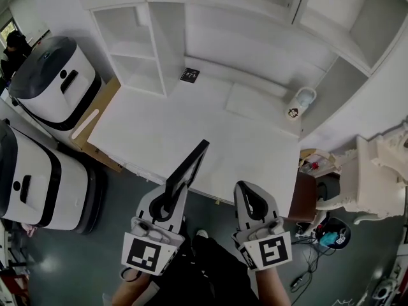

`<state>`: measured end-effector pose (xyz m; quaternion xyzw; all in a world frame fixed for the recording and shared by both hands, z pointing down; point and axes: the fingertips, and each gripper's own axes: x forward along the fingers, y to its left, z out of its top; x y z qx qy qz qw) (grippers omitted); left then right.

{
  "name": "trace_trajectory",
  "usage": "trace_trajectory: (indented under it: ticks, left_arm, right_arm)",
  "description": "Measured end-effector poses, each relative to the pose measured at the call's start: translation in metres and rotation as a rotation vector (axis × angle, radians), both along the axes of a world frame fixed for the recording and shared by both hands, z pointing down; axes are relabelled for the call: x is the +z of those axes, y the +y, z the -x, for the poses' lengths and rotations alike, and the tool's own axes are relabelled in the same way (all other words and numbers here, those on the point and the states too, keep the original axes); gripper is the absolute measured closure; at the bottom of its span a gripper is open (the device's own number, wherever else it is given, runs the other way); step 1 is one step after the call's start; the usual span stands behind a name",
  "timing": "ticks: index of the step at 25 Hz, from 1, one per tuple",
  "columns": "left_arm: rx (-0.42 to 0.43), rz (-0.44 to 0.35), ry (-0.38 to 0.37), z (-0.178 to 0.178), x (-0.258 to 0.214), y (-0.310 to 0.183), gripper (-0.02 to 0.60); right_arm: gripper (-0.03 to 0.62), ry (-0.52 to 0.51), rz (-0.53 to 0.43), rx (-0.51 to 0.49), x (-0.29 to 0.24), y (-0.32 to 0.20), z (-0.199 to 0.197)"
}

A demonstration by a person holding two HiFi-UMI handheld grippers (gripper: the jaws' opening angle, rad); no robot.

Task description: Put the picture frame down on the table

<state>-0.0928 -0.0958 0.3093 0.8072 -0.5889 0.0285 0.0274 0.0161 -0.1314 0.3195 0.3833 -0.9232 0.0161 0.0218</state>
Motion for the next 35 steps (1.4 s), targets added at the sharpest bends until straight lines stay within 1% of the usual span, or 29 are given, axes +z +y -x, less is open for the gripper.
trace_trajectory:
  ticks: [8, 14, 16, 18, 21, 25, 29, 35]
  left_arm:
    - [0.133, 0.013, 0.022, 0.014, 0.002, -0.036, 0.569]
    - [0.217, 0.016, 0.027, 0.023, 0.004, -0.052, 0.569]
    - [0.244, 0.014, 0.028, 0.023, 0.003, -0.057, 0.569]
    - [0.271, 0.015, 0.031, 0.022, 0.003, -0.060, 0.569]
    - [0.311, 0.017, 0.036, 0.021, 0.003, -0.061, 0.569]
    - [0.365, 0.023, 0.050, 0.014, 0.004, -0.063, 0.569]
    - [0.420, 0.024, 0.062, 0.003, 0.004, -0.061, 0.569]
    - [0.475, 0.029, 0.050, -0.010, 0.005, -0.057, 0.569]
  right_arm:
    - [0.591, -0.046, 0.029, 0.073, -0.005, -0.030, 0.028]
    - [0.590, -0.047, 0.050, 0.086, -0.001, -0.043, 0.053]
    - [0.582, -0.039, 0.057, 0.078, 0.000, -0.046, 0.060]
    - [0.554, -0.030, 0.065, 0.072, 0.002, -0.048, 0.067]
    - [0.533, -0.027, 0.074, 0.072, 0.003, -0.049, 0.074]
    - [0.505, -0.052, 0.090, 0.082, 0.003, -0.053, 0.074]
    - [0.505, -0.074, 0.099, 0.104, 0.003, -0.055, 0.065]
    - [0.496, -0.091, 0.108, 0.082, 0.004, -0.051, 0.058]
